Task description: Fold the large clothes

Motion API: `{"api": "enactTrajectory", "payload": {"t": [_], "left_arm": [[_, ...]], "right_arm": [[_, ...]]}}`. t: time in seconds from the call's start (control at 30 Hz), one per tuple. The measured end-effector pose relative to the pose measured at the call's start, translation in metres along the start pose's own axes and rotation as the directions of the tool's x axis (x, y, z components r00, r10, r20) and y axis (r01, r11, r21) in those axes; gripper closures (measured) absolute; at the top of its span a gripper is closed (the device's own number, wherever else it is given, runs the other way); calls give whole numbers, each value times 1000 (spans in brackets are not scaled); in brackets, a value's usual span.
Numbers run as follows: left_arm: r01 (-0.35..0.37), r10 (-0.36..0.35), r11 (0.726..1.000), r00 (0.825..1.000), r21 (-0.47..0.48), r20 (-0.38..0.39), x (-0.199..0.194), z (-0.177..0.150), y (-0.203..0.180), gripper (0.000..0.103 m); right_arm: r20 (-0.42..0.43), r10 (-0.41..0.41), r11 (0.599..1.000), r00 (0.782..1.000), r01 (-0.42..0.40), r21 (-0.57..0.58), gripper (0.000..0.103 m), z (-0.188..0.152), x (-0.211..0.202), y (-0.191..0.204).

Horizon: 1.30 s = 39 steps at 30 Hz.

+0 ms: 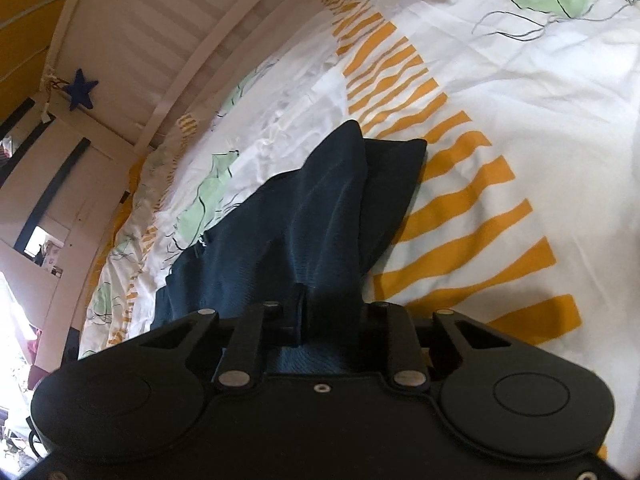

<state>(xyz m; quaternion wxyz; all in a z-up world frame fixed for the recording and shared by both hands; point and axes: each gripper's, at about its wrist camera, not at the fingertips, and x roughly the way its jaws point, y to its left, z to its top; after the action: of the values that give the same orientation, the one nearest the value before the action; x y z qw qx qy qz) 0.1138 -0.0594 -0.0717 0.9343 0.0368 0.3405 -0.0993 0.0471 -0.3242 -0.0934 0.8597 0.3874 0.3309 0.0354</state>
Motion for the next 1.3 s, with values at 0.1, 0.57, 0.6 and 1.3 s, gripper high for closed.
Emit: {"api": "enactTrajectory", "payload": {"t": [0.1, 0.57, 0.6, 1.3], "left_arm": [[2, -2, 1000, 1000, -6, 1, -7, 2, 1, 61], [30, -30, 999, 999, 27, 26, -21, -18, -6, 61], [23, -24, 999, 999, 44, 32, -21, -19, -8, 61], [105, -103, 990, 994, -90, 25, -38, -29, 19, 65]], "right_arm": [[6, 16, 1000, 1000, -16, 14, 73, 1, -2, -1], [14, 81, 995, 997, -81, 61, 77, 4, -10, 2], [16, 94, 993, 995, -94, 66, 77, 5, -11, 5], [-334, 250, 934, 909, -317, -166, 80, 2, 99, 241]]}}
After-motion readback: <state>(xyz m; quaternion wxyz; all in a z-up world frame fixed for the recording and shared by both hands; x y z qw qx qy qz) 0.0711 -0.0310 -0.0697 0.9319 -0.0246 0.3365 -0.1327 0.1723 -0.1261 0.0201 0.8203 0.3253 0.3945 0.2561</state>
